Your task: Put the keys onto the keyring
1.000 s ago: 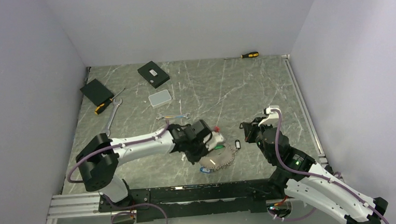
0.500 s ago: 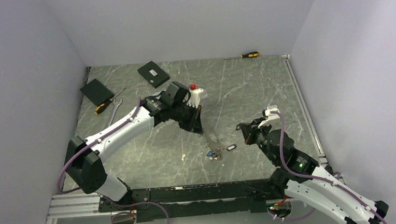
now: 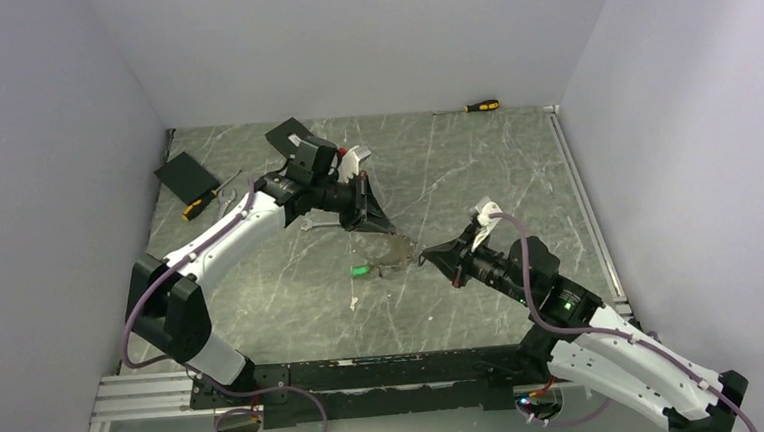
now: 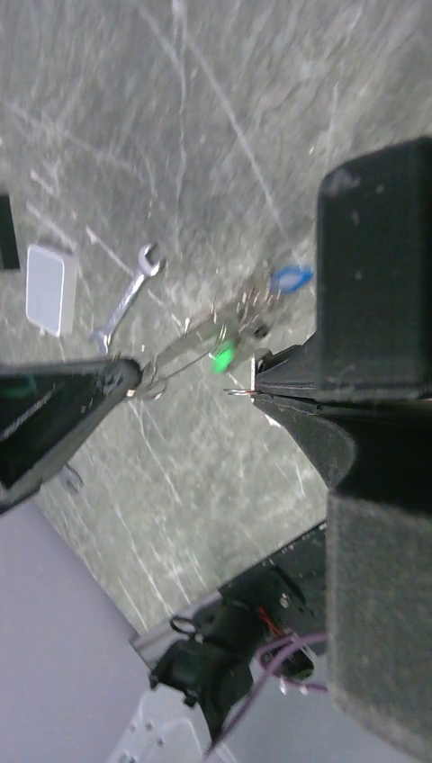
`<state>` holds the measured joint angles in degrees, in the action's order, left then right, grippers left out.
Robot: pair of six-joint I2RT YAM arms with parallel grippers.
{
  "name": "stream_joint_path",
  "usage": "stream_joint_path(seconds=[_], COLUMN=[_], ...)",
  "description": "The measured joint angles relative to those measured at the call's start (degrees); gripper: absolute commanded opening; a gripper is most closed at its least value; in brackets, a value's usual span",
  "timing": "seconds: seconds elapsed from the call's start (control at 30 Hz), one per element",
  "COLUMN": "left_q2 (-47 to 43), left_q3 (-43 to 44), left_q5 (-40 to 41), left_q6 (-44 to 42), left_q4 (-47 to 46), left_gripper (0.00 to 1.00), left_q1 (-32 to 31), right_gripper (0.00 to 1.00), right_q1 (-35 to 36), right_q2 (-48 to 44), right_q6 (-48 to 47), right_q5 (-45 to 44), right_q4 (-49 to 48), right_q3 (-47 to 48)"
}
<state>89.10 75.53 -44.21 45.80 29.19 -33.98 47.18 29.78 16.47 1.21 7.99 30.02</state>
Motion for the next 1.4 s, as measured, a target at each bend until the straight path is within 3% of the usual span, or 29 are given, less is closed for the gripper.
stream_joint_path(seconds=[0.17,0.7,1.4], left_q2=[0.9,3.5,3.3], left_q3=[-1.9,-9.5,-9.7], left_q5=[-2.4,-14.1,-13.8], left_q6=[6.2,23.5,19.5], left_q4=[-3.7,-19.3,-16.0], left_gripper=[0.00,0.00,0.00], left_q1=[0.5,1.3,1.6], right_gripper=[0.00,0.00,0.00], right_q1=[0.0,0.0,-0.8], right_q2=[4.4,11.3,11.5], right_q6=[0.2,-0.7,-0.9], right_q5=[5.2,5.0,3.2], right_q4=[-3.3,-0.9,1.3], right_q3=[0.7,6.6,6.6])
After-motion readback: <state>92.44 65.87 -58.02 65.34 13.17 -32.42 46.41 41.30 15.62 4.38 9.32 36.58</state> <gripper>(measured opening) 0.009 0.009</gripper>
